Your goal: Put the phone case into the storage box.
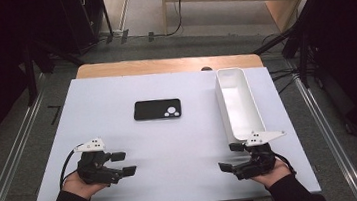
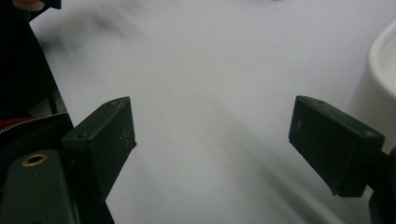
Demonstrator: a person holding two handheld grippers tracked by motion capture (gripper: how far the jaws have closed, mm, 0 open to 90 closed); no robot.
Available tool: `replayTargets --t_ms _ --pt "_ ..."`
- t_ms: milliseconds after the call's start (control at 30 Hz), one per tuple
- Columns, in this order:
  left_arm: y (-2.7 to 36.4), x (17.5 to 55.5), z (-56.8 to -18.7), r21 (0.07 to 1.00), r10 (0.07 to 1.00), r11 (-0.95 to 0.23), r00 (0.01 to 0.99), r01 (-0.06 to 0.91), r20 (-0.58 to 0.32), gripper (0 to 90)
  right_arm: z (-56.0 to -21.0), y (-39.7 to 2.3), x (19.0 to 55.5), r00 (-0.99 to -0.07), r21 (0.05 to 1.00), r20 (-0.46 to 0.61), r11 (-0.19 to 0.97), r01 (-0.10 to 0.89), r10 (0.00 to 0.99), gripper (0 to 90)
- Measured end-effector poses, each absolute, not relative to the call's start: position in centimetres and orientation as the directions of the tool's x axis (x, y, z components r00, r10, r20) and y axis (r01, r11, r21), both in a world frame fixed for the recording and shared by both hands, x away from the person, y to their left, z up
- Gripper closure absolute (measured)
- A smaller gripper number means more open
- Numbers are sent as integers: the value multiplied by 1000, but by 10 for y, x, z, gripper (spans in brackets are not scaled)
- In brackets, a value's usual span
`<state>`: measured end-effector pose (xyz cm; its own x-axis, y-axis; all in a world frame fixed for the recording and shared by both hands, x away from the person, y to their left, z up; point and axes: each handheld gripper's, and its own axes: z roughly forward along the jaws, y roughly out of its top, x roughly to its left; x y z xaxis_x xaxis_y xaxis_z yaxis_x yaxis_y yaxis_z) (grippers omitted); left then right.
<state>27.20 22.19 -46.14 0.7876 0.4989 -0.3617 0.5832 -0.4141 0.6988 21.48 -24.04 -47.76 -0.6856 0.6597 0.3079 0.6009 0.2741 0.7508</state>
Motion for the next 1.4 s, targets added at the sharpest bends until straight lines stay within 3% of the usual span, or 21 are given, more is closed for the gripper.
replayTargets --t_ms 1400 --pt "220 276 -464 689 484 -420 788 591 -380 234 -477 -242 215 -671 743 324 260 617 667 130"
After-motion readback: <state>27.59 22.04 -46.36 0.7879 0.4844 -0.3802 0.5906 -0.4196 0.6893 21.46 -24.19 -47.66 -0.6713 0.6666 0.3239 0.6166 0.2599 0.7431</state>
